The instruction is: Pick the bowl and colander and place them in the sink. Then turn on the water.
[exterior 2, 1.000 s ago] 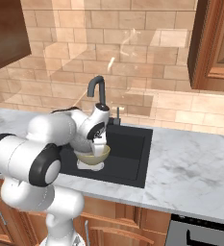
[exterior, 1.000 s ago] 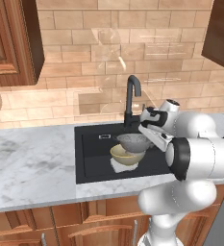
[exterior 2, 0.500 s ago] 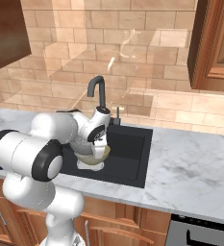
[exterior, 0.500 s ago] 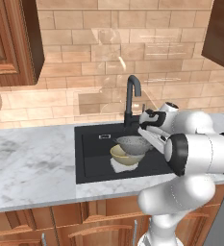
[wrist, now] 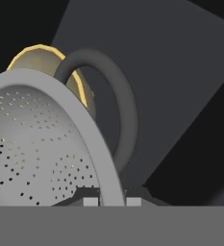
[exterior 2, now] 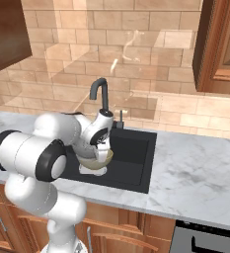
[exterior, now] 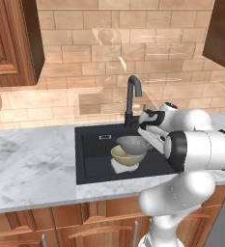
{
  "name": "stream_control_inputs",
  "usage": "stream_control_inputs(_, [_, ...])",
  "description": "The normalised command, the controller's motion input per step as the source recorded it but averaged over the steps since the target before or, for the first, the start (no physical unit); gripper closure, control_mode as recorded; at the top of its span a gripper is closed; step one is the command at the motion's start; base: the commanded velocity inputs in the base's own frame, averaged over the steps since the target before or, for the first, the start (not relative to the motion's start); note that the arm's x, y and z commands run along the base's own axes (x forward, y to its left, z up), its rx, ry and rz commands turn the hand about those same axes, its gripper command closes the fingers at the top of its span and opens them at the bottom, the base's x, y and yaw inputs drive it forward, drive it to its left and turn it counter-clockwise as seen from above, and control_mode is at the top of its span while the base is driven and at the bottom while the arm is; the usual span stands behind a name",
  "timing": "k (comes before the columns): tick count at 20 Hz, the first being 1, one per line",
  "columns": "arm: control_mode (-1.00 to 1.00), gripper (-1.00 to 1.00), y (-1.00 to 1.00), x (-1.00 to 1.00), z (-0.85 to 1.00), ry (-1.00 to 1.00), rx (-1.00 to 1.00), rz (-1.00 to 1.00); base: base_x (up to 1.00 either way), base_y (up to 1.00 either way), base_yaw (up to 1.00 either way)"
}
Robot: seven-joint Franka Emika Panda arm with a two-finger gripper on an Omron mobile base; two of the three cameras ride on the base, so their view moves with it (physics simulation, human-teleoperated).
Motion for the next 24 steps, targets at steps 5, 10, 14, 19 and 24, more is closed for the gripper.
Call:
stream_control_inputs(5, [-1.0, 1.0, 0.0, 0.18, 0.01, 0.02, 0.0, 0.0, 0.0, 0.0, 0.0])
stream_control_inputs(10, [-1.0, 1.0, 0.0, 0.27, 0.0, 0.02, 0.0, 0.0, 0.0, 0.0, 0.0])
stream_control_inputs(14, [-1.0, 1.0, 0.0, 0.26, -0.03, 0.0, 0.0, 0.0, 0.0, 0.0, 0.0])
stream_control_inputs(19, [-1.0, 1.0, -0.01, 0.27, -0.06, 0.0, 0.0, 0.0, 0.0, 0.0, 0.0])
stream_control_inputs(24, [-1.0, 1.0, 0.0, 0.24, -0.14, 0.0, 0.0, 0.0, 0.0, 0.0, 0.0])
